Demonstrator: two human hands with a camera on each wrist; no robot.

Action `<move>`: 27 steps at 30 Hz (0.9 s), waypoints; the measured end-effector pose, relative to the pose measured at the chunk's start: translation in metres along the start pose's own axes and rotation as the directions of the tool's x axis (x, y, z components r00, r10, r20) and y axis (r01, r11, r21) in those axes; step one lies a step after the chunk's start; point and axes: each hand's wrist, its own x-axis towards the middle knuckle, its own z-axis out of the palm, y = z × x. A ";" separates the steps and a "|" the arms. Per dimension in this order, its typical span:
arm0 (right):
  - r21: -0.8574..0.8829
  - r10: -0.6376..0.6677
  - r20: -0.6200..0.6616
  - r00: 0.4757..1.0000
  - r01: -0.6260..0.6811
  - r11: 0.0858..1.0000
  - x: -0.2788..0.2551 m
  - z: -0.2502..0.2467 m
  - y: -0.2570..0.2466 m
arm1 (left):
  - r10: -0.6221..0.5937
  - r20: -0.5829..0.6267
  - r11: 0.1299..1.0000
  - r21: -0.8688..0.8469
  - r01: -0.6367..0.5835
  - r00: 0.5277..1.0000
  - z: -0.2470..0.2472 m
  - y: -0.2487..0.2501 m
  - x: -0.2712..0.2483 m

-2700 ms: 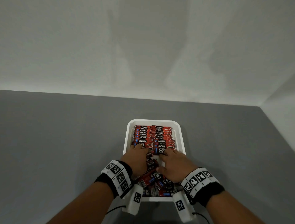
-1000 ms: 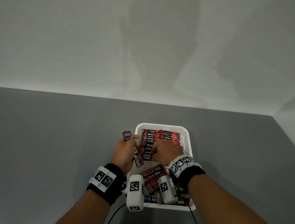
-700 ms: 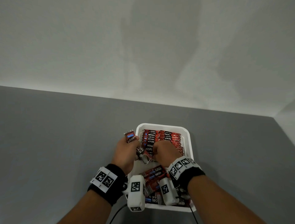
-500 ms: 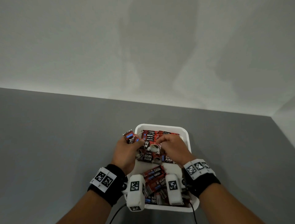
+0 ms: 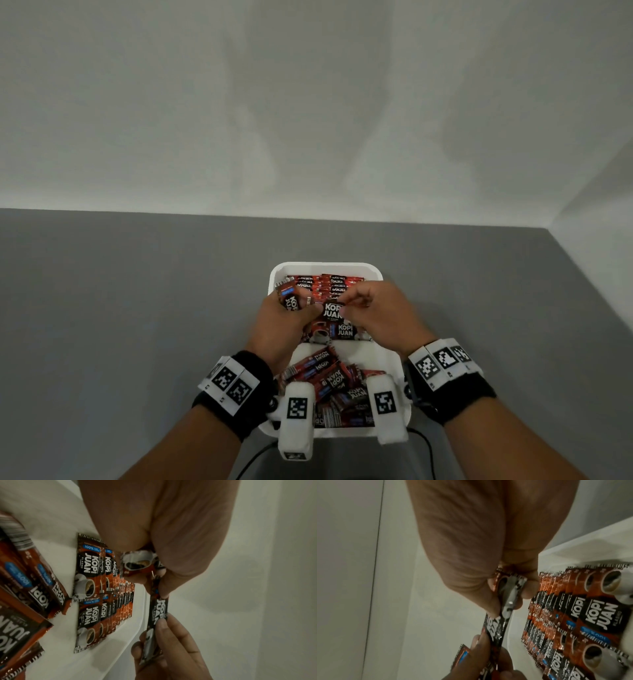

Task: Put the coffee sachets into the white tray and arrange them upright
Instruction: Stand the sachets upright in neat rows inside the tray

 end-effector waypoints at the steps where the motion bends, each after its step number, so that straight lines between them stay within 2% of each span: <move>1: -0.043 -0.005 -0.003 1.000 0.005 0.999 0.003 -0.001 0.002 | -0.007 -0.012 1.000 0.012 0.008 1.000 0.001 0.000 0.000; 4: -0.211 0.024 0.014 1.000 -0.021 0.977 0.011 -0.005 0.011 | -0.059 -0.042 0.998 0.001 0.059 0.997 -0.003 0.004 0.000; 6: -0.350 0.065 0.095 0.993 -0.028 0.936 0.014 -0.003 0.020 | -0.106 -0.040 0.994 -0.013 0.105 0.994 -0.009 0.004 0.000; 9: -0.556 0.119 0.171 0.978 -0.004 0.831 0.019 0.011 0.029 | -0.130 -0.068 0.991 0.004 0.131 0.989 -0.014 0.002 0.002; 14: -0.758 0.113 0.146 0.983 0.038 0.652 0.024 0.029 0.034 | -0.150 -0.093 0.985 0.069 0.157 0.984 -0.017 -0.001 0.003; 17: -0.817 0.103 0.152 0.983 0.066 0.573 0.026 0.033 0.033 | -0.158 -0.080 0.973 0.157 0.169 0.984 -0.018 -0.005 0.004; 20: -0.811 0.104 0.159 0.982 0.070 0.581 0.028 0.033 0.031 | -0.205 -0.012 0.944 0.264 0.200 0.979 -0.016 -0.007 0.005; 24: -0.727 0.083 0.195 0.977 0.087 0.681 0.020 0.028 0.024 | -0.226 0.071 0.891 0.418 0.177 0.972 -0.014 -0.009 0.008; 27: -0.658 0.109 0.280 0.954 0.108 0.745 0.006 0.025 0.024 | -0.239 0.124 0.842 0.521 0.142 0.963 -0.016 -0.012 0.009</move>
